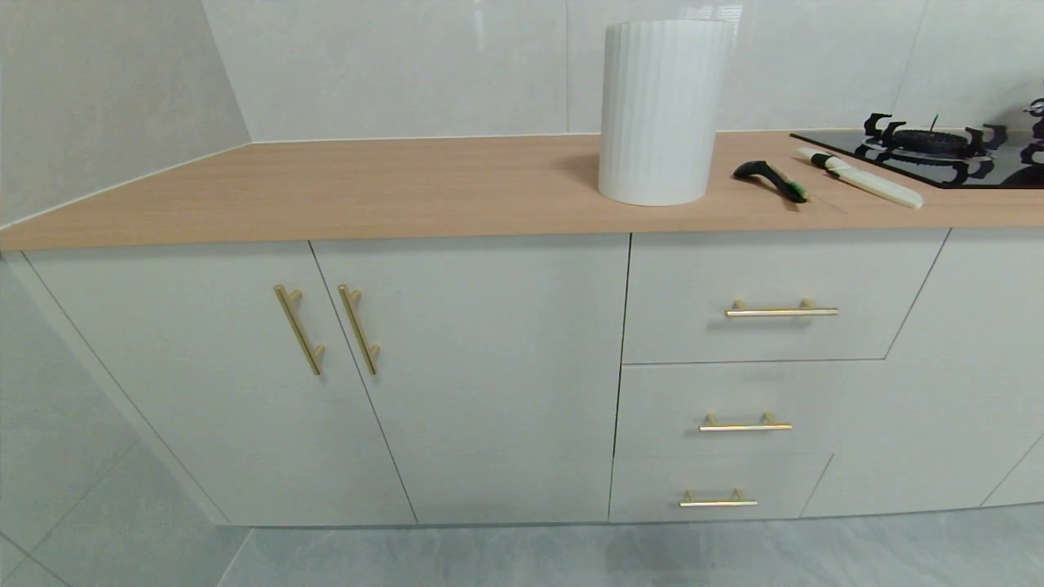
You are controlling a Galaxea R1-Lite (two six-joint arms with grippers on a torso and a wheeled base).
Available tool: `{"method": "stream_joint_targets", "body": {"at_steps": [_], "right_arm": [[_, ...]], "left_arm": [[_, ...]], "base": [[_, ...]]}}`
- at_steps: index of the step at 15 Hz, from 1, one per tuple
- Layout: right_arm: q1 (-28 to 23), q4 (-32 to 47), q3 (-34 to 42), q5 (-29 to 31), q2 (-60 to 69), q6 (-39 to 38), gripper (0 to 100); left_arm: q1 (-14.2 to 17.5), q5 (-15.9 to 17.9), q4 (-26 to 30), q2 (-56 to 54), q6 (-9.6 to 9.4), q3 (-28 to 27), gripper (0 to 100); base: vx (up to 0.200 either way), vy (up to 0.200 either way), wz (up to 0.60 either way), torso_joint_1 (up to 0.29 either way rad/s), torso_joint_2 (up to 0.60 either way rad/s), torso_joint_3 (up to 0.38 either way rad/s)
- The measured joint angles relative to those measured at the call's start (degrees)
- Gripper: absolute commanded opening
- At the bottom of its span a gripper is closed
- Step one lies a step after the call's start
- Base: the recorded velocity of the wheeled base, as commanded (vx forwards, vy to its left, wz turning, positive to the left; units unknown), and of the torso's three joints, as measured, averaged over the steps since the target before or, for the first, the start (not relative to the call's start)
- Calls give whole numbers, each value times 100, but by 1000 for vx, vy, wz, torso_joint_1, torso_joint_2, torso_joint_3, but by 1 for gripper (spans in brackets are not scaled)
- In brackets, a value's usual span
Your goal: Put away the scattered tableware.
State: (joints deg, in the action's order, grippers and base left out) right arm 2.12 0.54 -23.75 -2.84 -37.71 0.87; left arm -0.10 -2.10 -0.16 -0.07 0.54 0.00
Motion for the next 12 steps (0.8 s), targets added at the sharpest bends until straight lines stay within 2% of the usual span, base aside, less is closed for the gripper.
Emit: {"method": "stream_joint_targets", "body": {"at_steps": [4,7,12], "right_arm": [[145,-419,-474,-68,-2436,112,100],[193,-1649,-758,-57,-4077,162,100],[212,-3061,-1184,132,-6273,180,100]], "left_arm": [[0,0,0,0,0,0,100],[0,0,0,0,-2,0,100],[2,0,0,0,0,0,100]], "base": [[0,0,0,0,0,0],[0,0,0,0,0,0],[0,0,0,0,0,0]]}}
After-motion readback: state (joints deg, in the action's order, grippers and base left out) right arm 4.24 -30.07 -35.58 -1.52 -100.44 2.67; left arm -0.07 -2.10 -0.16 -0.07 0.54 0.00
